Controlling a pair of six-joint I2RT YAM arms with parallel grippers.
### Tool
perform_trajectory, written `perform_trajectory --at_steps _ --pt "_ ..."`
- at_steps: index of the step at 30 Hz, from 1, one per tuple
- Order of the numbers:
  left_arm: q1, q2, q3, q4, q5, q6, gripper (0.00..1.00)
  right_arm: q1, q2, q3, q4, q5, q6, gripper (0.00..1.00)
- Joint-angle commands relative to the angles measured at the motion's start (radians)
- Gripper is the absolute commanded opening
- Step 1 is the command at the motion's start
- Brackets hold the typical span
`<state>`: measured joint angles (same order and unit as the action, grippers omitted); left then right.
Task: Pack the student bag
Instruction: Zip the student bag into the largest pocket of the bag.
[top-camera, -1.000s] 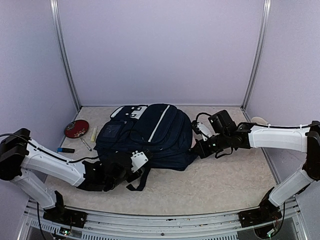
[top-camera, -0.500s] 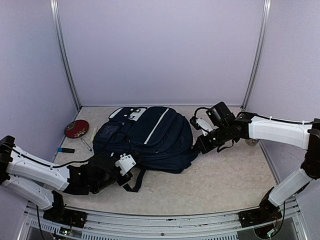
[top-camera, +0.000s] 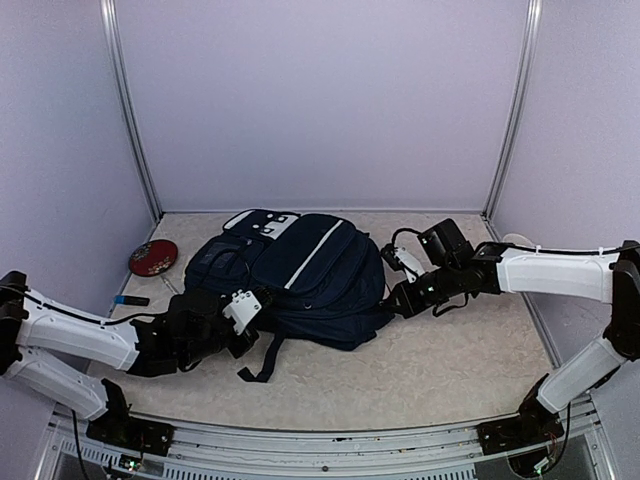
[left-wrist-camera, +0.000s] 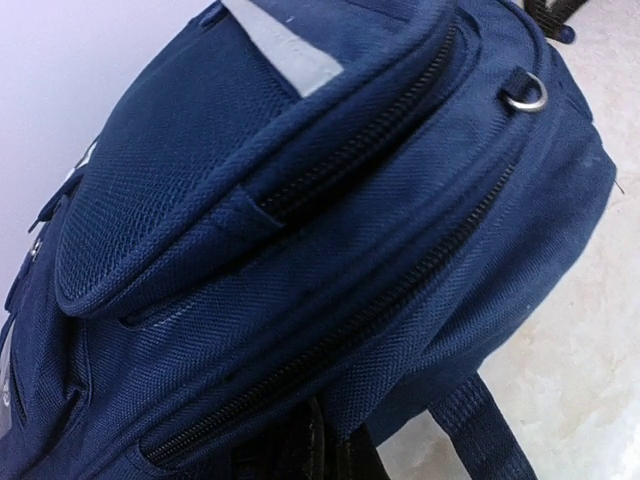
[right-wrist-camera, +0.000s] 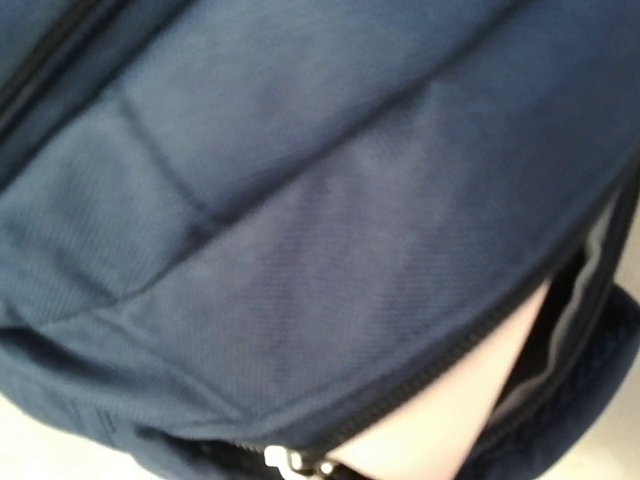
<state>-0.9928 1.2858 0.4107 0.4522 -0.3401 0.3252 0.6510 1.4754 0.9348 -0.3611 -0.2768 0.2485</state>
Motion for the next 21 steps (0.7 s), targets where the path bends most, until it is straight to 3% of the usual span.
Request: perform_trajectory --at_steps 1,7,8,11,13,21 --pt "0.138 0.042 0.059 0.208 0.125 0.045 0.0 0.039 -0.048 -0.093 -0.041 0.061 0.096 0.0" --pt "0.329 0.182 0.14 0.389 0.338 0.078 0.02 0.207 0.009 -0.106 0.152 -0.033 0.268 0.0" --pt "0.365 0.191 0.146 0.4 0.36 0.06 0.13 0.225 0.033 -0.104 0.198 -0.054 0.293 0.0" --pt "0.431 0.174 0.132 0.407 0.381 0.029 0.61 0.264 0.118 -0.067 0.28 -0.093 0.334 0.0" --pt "0.401 0.131 0.103 0.396 0.349 0.055 0.71 0.271 0.163 -0.041 0.285 -0.095 0.339 0.0" --pt "0.1 -0.162 -0.073 0.315 0.192 0.1 0.78 0.271 0.186 -0.036 0.296 -0.121 0.327 0.0"
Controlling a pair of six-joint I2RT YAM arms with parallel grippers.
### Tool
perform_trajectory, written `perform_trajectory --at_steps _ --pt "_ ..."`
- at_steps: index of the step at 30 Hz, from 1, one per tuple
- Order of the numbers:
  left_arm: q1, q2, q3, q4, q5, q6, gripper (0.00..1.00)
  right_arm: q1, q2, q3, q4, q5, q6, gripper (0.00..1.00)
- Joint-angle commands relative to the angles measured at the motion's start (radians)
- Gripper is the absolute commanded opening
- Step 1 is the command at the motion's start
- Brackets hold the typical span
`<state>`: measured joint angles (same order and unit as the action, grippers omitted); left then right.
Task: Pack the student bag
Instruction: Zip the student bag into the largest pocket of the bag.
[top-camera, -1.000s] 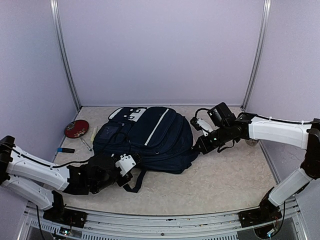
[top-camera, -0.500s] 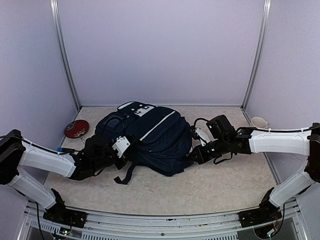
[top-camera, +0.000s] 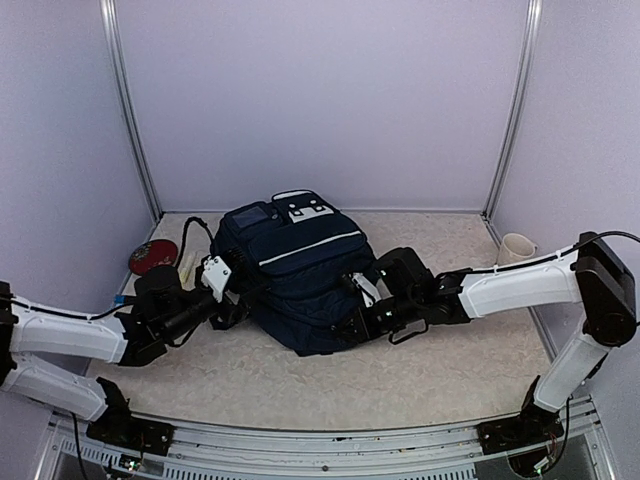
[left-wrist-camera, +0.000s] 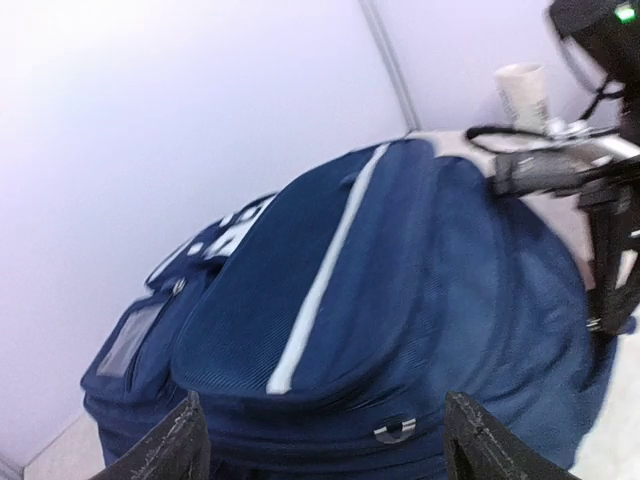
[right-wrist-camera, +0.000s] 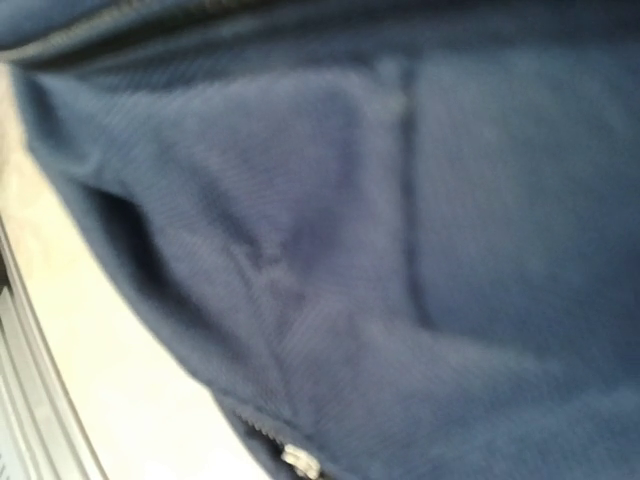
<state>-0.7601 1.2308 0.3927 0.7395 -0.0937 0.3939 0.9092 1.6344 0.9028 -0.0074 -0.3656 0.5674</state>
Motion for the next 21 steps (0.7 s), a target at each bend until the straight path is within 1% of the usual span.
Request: perform_trajectory --at_steps 1,4,7,8,10,11,12,14,16,19,21 --pt "-0.182 -0.132 -0.06 -0.003 -0.07 0.047 0.78 0.013 0.023 -0.002 -0.067 -0.027 -0.001 0.0" --pt "-0.311 -0.155 -0.053 -0.149 -0.1 0.106 0.78 0.011 0.012 0.019 -0.109 -0.006 -0.022 0.0" --pt "-0.388 -0.095 -0.015 -0.257 -0.133 0.155 0.73 0.007 0.0 0.035 -0.137 0.007 -0.038 0.0" --pt "-0.402 -0.057 0.005 -0.274 -0.162 0.167 0.69 0.004 -0.002 0.042 -0.144 0.007 -0.043 0.0" --pt "-0.421 0.029 0.055 -0.286 -0.235 0.21 0.56 0.003 -0.002 0.057 -0.164 0.004 -0.054 0.0" --pt "-0.426 0.074 0.081 -0.285 -0.265 0.238 0.52 0.003 -0.001 0.066 -0.173 0.003 -0.058 0.0" --pt "-0.428 0.115 0.106 -0.276 -0.296 0.265 0.49 0.002 -0.001 0.073 -0.183 0.003 -0.063 0.0" --pt "-0.427 0.192 0.142 -0.225 -0.373 0.324 0.48 0.002 -0.006 0.08 -0.193 0.003 -0.066 0.0" --pt "-0.424 0.265 0.16 -0.161 -0.418 0.373 0.49 0.0 -0.011 0.077 -0.192 -0.003 -0.065 0.0" --pt "-0.42 0.327 0.195 -0.14 -0.396 0.415 0.53 0.0 -0.01 0.066 -0.178 -0.023 -0.058 0.0" --pt "-0.412 0.372 0.218 -0.132 -0.408 0.423 0.54 -0.003 -0.008 0.063 -0.178 -0.025 -0.054 0.0"
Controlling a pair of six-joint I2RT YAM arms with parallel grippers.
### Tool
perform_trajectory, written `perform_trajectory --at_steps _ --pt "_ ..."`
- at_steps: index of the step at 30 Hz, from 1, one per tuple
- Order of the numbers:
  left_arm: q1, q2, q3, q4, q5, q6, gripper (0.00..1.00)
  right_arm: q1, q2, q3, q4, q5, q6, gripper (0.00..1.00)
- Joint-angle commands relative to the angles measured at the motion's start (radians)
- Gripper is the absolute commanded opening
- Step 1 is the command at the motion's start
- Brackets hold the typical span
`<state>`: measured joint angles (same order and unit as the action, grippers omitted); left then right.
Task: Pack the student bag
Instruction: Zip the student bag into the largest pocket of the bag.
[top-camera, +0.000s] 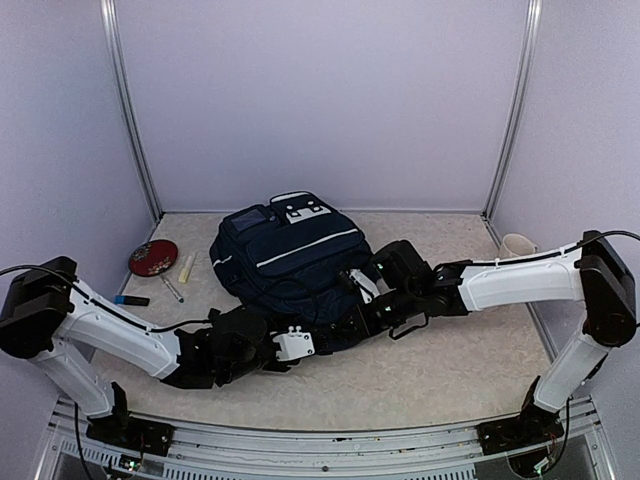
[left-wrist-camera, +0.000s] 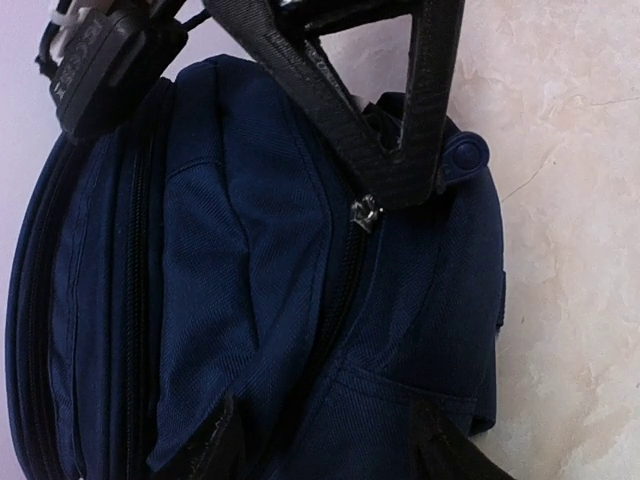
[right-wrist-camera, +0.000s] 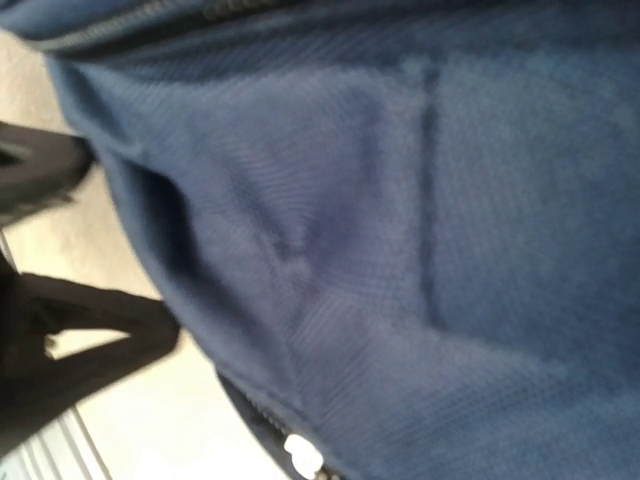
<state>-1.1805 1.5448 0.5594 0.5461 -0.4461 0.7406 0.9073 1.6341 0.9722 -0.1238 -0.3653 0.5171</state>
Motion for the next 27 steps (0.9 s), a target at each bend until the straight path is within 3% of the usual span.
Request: perform_trajectory --at_steps 1,4,10,11,16,20,24,27 --pt "0.017 0.081 0.061 0.072 -0.069 0.077 0.55 -0.002 -0.007 -0.009 -0.059 -0.024 -0.002 0.0" --pt "0.047 0.132 0.076 0.11 -0.096 0.077 0.51 -0.008 -0.007 -0.024 -0.051 -0.02 0.008 0.0" --pt "0.052 0.177 0.098 0.12 -0.081 0.086 0.04 -0.007 0.021 -0.068 0.002 0.051 0.025 0.0" --pt "0.048 0.184 0.105 0.116 -0.077 0.083 0.0 -0.002 0.03 -0.071 0.017 0.062 0.021 0.0" --pt "0.03 0.188 0.114 0.108 -0.039 0.063 0.0 0.019 0.079 -0.056 0.034 0.157 0.0 0.02" --pt "0.03 0.188 0.112 0.112 -0.045 0.058 0.0 0.038 0.105 -0.061 0.052 0.208 -0.006 0.17" --pt "0.031 0.185 0.112 0.115 -0.042 0.057 0.0 0.05 0.139 -0.053 0.054 0.248 0.003 0.25" --pt "0.03 0.182 0.113 0.111 -0.039 0.057 0.0 0.058 0.152 -0.041 0.038 0.279 0.012 0.22"
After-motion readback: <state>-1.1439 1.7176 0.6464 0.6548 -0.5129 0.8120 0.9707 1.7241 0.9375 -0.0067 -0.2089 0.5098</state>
